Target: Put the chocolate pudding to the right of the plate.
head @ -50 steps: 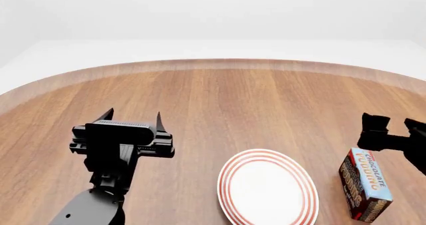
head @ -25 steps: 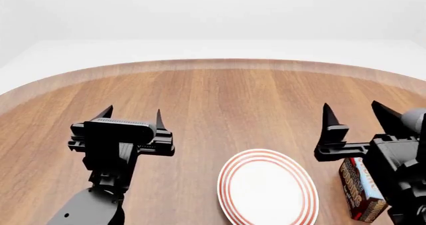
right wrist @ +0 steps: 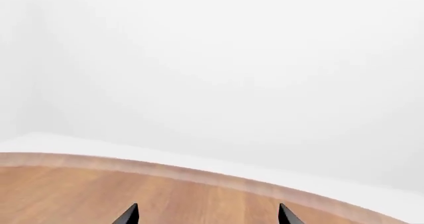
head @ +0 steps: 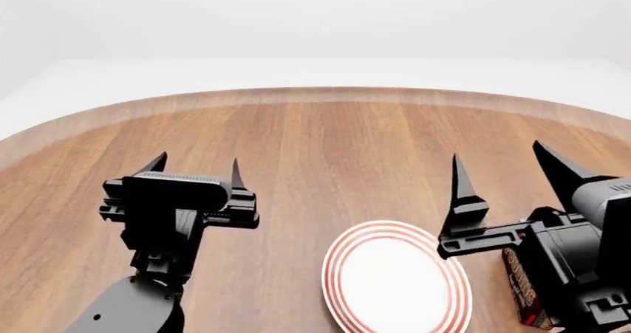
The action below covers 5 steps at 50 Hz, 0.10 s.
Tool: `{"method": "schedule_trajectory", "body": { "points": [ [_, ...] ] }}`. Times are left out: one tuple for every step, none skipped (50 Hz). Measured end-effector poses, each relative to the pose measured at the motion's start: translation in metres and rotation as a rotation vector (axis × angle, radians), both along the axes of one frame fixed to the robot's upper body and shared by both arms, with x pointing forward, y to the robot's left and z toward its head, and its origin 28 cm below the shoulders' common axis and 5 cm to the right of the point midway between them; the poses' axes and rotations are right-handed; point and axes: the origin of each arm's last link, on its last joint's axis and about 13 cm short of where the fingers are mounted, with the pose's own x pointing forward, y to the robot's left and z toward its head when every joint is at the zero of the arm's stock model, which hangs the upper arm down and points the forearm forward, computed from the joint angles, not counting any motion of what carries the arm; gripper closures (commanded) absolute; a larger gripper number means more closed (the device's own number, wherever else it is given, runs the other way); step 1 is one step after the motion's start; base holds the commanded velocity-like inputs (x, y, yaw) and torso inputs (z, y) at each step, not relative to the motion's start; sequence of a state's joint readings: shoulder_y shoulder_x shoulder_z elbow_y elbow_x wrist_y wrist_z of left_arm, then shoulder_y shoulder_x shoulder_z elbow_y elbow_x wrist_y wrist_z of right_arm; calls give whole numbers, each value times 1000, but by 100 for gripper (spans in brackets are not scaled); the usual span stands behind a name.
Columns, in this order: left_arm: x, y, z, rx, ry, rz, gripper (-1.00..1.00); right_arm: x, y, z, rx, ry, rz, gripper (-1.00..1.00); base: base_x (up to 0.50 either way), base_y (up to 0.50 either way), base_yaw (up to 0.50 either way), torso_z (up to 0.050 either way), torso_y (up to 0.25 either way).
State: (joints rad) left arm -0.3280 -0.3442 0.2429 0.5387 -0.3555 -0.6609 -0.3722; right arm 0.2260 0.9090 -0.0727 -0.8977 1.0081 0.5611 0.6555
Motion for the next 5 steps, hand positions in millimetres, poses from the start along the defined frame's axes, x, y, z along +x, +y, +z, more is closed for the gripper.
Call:
{"method": "schedule_trajectory", "body": {
  "points": [
    [0, 0, 0, 0, -1, 0, -100, 0, 0, 0, -2, -2, 2, -100, 0, 0, 0, 0, 0],
    [0, 0, 1, 0, -1, -1, -100, -1, 1, 1, -3, -4, 3, -100, 0, 0, 0, 0, 0],
    [0, 0, 1, 0, -2, -1, -100, -1, 1, 1, -4, -6, 5, -100, 0, 0, 0, 0, 0],
    [0, 0, 1, 1, -3, -1, -100, -1, 2, 2, -6, -8, 7, -100, 0, 0, 0, 0, 0],
    [0, 0, 2, 1, -4, -2, -100, -2, 2, 2, -7, -10, 8, -100, 0, 0, 0, 0, 0]
  ]
}}
